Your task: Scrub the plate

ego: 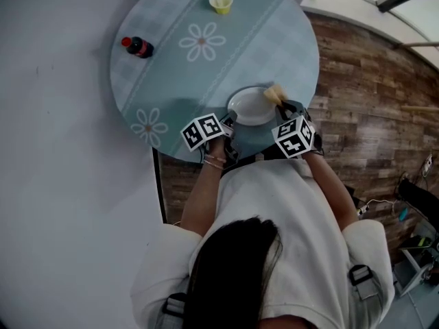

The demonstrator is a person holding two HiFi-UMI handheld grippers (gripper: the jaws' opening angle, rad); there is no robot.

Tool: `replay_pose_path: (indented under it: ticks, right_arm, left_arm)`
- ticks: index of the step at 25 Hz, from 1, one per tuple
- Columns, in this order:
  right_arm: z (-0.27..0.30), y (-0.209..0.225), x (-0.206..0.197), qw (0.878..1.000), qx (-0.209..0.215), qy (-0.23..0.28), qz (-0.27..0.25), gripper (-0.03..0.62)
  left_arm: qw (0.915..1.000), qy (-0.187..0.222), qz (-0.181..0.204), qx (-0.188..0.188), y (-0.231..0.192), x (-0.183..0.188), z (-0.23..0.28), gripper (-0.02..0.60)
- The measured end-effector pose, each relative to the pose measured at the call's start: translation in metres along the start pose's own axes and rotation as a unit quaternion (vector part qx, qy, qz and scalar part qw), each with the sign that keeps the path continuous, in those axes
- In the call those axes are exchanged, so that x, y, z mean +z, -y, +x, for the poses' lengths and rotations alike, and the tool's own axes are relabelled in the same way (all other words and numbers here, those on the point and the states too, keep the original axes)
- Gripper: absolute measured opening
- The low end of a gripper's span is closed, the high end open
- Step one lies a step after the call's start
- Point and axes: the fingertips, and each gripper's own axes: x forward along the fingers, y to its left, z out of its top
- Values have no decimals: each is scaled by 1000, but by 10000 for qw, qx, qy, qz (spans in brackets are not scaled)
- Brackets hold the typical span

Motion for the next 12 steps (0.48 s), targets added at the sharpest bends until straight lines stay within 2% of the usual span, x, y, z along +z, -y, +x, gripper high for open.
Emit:
replay_pose_path:
  ticks: [4,7,12]
  right_arm:
    - [14,-8,2,9974,-236,-382,-559,61]
    - [20,-11,7,9948,-329,-480,-834,61]
    - [33,-25,16,9954,-179,-498,-797,61]
  left_arm:
    - [9997,74,-198,-111,-2,-1,0,46]
    - [9994,29,-271,-194,-2,0,1,46]
    - [9997,0,-178,-188,0,-1,0,46]
